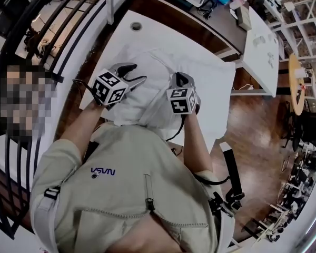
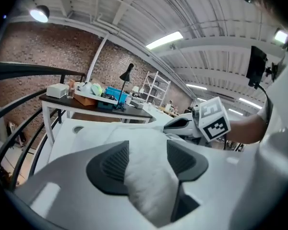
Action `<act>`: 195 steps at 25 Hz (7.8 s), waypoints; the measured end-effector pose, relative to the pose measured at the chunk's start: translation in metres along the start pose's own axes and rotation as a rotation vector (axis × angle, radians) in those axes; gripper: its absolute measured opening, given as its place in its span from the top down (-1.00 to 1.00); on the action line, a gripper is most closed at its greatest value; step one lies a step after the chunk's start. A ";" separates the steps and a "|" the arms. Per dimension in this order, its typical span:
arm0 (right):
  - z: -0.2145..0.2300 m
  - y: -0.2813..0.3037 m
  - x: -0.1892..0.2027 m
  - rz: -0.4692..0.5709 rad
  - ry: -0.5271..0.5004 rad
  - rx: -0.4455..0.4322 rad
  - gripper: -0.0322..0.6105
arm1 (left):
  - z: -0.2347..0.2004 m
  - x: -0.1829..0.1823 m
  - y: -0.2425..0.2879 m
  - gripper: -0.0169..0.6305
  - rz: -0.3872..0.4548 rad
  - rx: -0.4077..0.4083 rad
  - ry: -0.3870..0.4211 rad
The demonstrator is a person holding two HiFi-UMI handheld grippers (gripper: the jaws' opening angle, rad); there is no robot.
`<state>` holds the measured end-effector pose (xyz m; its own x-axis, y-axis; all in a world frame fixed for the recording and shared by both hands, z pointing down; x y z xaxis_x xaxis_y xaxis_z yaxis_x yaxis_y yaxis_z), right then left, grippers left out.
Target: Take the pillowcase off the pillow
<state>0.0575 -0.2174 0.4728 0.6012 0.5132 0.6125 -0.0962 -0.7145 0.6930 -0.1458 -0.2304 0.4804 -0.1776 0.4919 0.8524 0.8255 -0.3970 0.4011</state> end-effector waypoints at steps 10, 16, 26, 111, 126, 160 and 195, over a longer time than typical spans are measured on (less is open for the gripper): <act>-0.006 -0.005 -0.002 0.017 -0.023 0.003 0.88 | -0.061 0.005 0.026 -0.53 -0.085 -0.067 -0.149; 0.003 -0.018 -0.013 0.048 0.013 -0.075 0.87 | -0.040 0.002 0.023 0.42 -0.059 0.058 -0.173; -0.010 -0.046 -0.128 0.310 -0.218 -0.299 0.40 | 0.023 -0.009 0.002 0.80 0.013 -0.031 0.107; -0.146 -0.123 0.028 0.176 0.103 0.151 0.87 | 0.067 0.037 -0.104 0.91 0.148 -0.265 0.135; -0.095 -0.105 0.140 -0.107 0.337 0.167 0.88 | 0.047 0.109 -0.091 0.91 0.024 -0.310 0.004; -0.046 -0.152 0.073 0.312 0.405 -0.090 0.61 | 0.037 -0.018 -0.049 0.36 0.143 -0.324 0.063; 0.059 0.044 -0.069 -0.071 0.001 0.005 0.87 | 0.042 -0.024 -0.023 0.86 0.144 -0.137 0.170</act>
<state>0.0585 -0.3119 0.4385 0.6059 0.5631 0.5620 -0.0492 -0.6786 0.7329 -0.1378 -0.2001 0.4370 -0.1609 0.2901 0.9434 0.7707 -0.5602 0.3037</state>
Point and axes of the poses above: the fingertips, and each gripper's own axes: y forward along the fingers, z to its right, x out of its underside, the point moved 7 cm from there along -y, backward along the fingers, and after that the axes turned 3 degrees about -x, right-handed, at the moved point
